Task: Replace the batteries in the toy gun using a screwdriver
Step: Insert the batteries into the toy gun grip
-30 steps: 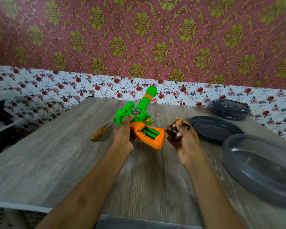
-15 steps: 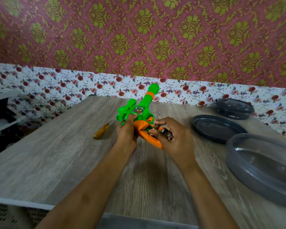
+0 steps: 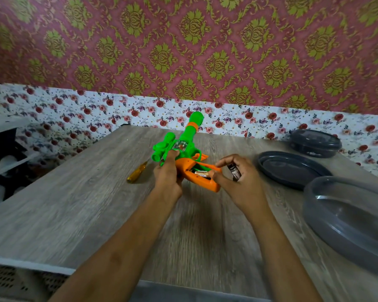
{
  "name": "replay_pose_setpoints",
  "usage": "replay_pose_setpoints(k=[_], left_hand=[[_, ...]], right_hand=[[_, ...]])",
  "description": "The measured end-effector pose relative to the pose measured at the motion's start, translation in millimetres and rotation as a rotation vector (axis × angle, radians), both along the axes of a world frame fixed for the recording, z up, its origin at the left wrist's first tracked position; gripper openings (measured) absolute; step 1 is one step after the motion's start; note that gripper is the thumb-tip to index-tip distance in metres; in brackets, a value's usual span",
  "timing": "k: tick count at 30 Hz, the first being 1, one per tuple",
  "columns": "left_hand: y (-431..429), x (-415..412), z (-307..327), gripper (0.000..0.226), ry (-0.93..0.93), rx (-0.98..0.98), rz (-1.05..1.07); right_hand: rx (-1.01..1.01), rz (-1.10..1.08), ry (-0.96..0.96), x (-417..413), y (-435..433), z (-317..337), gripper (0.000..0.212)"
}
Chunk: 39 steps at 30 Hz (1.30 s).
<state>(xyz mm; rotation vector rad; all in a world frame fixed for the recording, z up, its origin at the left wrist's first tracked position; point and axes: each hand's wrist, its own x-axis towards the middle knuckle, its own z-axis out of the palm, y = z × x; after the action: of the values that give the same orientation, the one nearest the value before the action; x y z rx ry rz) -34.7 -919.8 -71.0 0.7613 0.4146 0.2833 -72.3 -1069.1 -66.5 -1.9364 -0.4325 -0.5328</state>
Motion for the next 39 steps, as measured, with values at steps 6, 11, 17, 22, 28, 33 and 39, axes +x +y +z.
replay_pose_setpoints(k=[6, 11, 17, 22, 28, 33, 39], left_hand=[[-4.6, -3.0, 0.0, 0.040, 0.001, 0.061, 0.003], [-6.1, -4.9, 2.1, 0.041, -0.024, 0.093, 0.053], [-4.8, -7.0, 3.3, 0.047, -0.041, 0.108, 0.052], [-15.1, -11.4, 3.3, 0.029, -0.107, 0.163, -0.016], [-8.0, -7.7, 1.8, 0.056, -0.055, 0.121, 0.045], [-8.1, -8.6, 1.9, 0.055, -0.047, 0.097, 0.051], [-8.4, -9.3, 0.7, 0.050, -0.013, 0.080, 0.050]], right_hand=[[0.273, 0.104, 0.627, 0.6, -1.6, -1.3, 0.044], [0.176, 0.056, 0.631, 5.4, 8.0, -9.9, 0.054], [0.243, 0.142, 0.794, 6.7, 0.4, -9.0, 0.033], [0.238, 0.230, 0.859, 10.0, -10.2, -6.5, 0.023], [0.143, 0.280, 0.818, 9.5, -10.2, -6.8, 0.026], [0.045, 0.266, 0.731, 9.5, -10.4, -6.3, 0.022], [-0.018, 0.219, 0.595, 14.2, -3.4, -13.1, 0.017]])
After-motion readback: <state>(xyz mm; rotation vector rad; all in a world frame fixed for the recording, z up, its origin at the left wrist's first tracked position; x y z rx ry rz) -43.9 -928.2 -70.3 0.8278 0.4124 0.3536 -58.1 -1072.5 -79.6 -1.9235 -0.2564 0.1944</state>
